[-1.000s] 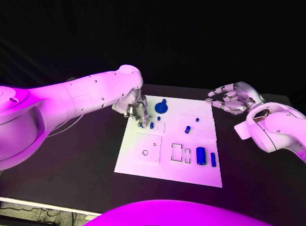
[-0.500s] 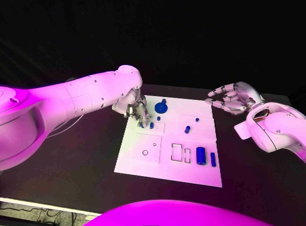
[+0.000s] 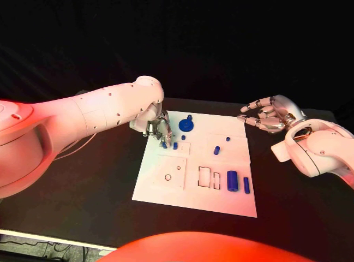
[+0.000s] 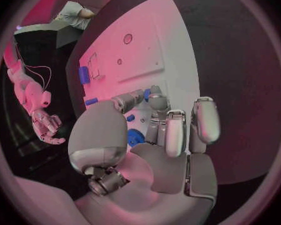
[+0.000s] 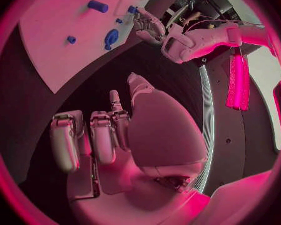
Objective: Assemble the parts on the task board
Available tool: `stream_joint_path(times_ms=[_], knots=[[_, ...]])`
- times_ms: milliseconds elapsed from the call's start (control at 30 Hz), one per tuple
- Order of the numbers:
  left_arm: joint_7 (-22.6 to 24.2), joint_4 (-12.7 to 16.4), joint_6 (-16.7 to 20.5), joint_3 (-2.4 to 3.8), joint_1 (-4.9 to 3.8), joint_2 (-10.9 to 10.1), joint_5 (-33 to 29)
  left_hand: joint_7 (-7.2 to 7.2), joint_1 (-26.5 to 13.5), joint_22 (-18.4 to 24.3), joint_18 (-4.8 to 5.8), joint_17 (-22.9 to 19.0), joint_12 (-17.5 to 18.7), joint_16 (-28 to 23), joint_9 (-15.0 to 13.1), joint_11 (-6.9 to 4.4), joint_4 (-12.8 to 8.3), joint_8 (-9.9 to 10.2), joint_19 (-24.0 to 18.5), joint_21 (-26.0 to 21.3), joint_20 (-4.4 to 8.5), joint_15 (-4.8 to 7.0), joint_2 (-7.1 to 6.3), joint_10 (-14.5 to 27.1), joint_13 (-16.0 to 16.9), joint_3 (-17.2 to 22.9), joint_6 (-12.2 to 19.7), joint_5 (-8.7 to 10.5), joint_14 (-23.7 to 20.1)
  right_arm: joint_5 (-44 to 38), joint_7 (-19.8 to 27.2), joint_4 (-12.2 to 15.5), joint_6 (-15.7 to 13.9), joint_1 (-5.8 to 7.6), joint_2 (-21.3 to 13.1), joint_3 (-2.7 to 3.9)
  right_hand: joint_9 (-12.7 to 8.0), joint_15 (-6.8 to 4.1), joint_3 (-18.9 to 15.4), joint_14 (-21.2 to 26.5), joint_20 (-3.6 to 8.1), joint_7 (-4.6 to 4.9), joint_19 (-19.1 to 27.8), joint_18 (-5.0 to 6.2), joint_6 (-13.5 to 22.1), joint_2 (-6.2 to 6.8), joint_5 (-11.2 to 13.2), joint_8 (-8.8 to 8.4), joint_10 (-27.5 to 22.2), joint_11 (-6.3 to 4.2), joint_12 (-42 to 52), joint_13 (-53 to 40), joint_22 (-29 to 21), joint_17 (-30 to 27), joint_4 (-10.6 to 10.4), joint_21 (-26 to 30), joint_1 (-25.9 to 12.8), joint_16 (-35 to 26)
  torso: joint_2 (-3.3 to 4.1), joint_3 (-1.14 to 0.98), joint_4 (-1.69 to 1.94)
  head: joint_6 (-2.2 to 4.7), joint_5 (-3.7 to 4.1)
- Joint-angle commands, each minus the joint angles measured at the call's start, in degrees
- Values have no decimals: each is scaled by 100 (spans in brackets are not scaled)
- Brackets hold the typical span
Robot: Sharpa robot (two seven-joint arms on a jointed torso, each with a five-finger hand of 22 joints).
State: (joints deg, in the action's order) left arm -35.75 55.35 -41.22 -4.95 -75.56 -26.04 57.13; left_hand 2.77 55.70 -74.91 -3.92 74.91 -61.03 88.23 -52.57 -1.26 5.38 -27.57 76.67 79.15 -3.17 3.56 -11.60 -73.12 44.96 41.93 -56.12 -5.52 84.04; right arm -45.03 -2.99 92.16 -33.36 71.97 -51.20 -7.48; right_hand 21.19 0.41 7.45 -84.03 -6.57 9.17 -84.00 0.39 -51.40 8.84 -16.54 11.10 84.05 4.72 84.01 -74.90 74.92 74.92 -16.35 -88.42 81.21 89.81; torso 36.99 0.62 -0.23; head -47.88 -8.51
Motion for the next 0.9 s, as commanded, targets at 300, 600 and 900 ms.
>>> stream_joint_path(times_ms=[300, 600, 900], knots=[[-38, -10, -113, -5, 12, 16, -82, 18, 212, -72, -33, 1132, 16, -27, -5, 29, -25, 64, -29, -43, -12, 17, 46, 17, 13, -118, -9, 3, 457, -76, 23, 29, 34, -2, -7, 1, -5, -27, 16, -564, 51, -1, -518, 5, 43, 37, -34, 21, 110, -38, -18, -1021, 1412, 1378, -1, 21, -7, -34, -1, 2, 0, -5, -8], [-47, -36, -176, -5, 12, 13, -91, 45, 118, -68, -34, 1130, 13, -29, 1, 51, 109, 93, -31, -51, -15, 3, 36, 22, 15, -221, -24, 19, 456, -85, 20, 30, 40, -2, -7, 1, -5, -27, 16, -564, 51, -1, -518, 5, 43, 37, -34, 21, 110, -38, -18, -1021, 1412, 1378, -1, 21, -7, -34, -2, 4, 2, -5, -11], [-45, -21, -128, -5, 12, 0, -50, 44, 113, -61, -36, 1132, 12, -27, 2, 51, 117, 94, -38, -57, -15, 2, 37, 22, 16, -227, -25, 19, 457, -86, 18, 27, 42, -2, -6, 1, -5, -27, 16, -564, 51, -1, -518, 5, 43, 37, -34, 21, 110, -38, -18, -1021, 1412, 1378, -1, 21, -7, -34, -3, 4, 0, 2, -14]])
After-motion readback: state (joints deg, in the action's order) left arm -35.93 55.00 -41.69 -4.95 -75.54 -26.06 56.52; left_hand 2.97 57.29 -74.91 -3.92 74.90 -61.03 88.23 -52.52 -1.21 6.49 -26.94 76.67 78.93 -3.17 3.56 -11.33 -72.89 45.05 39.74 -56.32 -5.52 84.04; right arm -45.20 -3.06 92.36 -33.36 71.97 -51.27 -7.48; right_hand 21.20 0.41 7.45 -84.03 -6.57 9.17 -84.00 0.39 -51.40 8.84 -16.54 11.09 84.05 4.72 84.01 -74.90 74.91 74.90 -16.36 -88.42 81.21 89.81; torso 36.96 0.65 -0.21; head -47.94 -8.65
